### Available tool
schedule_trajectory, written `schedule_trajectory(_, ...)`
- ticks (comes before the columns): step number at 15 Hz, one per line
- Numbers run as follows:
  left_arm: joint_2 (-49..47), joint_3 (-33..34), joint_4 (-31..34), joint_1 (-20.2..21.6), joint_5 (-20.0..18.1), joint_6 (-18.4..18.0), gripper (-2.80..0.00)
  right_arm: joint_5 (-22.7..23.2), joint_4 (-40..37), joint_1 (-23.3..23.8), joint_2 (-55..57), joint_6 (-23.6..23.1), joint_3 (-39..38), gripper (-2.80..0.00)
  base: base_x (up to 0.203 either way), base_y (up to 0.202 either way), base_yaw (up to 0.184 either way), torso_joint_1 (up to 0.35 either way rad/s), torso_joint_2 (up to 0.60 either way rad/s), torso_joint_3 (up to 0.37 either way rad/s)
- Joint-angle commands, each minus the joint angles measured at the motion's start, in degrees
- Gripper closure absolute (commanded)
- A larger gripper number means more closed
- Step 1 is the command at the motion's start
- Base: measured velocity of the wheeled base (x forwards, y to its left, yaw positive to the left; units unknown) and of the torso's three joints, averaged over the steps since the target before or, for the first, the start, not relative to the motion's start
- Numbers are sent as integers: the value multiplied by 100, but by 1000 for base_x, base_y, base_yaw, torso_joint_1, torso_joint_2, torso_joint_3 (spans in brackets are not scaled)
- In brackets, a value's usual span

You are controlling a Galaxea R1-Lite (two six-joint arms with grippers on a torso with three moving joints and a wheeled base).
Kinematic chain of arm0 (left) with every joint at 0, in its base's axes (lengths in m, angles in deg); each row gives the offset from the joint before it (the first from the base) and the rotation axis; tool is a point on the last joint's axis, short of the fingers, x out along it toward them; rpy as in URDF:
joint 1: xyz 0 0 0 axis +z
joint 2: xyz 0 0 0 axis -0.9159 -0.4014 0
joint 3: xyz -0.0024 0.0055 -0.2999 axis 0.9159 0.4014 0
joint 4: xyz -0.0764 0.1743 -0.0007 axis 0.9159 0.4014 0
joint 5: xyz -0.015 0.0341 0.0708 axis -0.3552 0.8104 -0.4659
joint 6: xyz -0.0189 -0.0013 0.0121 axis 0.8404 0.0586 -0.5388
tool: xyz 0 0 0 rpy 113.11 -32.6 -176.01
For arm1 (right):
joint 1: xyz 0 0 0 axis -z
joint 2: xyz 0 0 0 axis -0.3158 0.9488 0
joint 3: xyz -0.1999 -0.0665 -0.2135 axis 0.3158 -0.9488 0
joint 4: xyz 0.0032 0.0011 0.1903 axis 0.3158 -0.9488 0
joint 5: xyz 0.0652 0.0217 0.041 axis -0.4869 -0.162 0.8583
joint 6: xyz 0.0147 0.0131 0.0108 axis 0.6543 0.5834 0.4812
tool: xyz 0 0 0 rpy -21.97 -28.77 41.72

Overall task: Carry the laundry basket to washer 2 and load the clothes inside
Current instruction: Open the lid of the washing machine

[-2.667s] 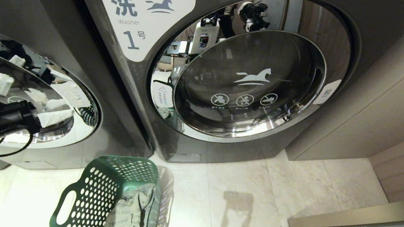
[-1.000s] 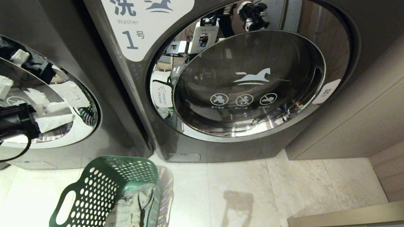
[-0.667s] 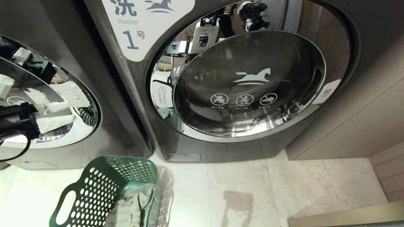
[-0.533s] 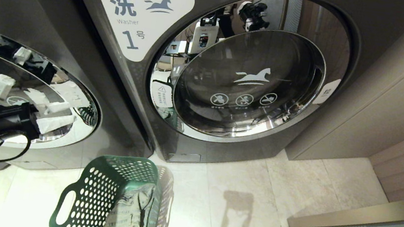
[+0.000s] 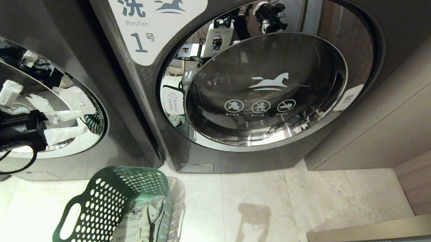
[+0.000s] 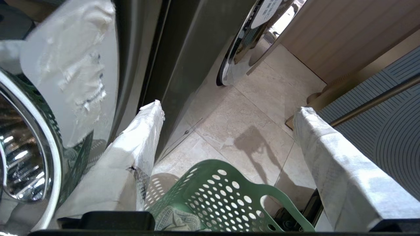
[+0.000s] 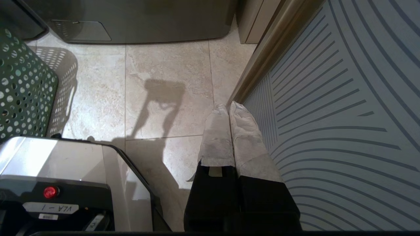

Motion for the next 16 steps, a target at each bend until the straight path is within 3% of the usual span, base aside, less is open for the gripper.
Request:
schedule_trajectory(1,13,128,-64,16,22,-49,-280,5,-7,0,5,-7,0,0,0,0,0,0,0,0)
schedule_trajectory(5,-42,85,-65,85,702,-102,-280,5,-7,0,5,-7,0,0,0,0,0,0,0,0)
schedule_trajectory(10,11,200,-17,154,1069,-283,-280,5,-7,0,5,-2,0,0,0,0,0,0,0,0)
schedule_trajectory(16,354,-98,1810,160,1330,-296,-280,5,-7,0,5,2,0,0,0,0,0,0,0,0)
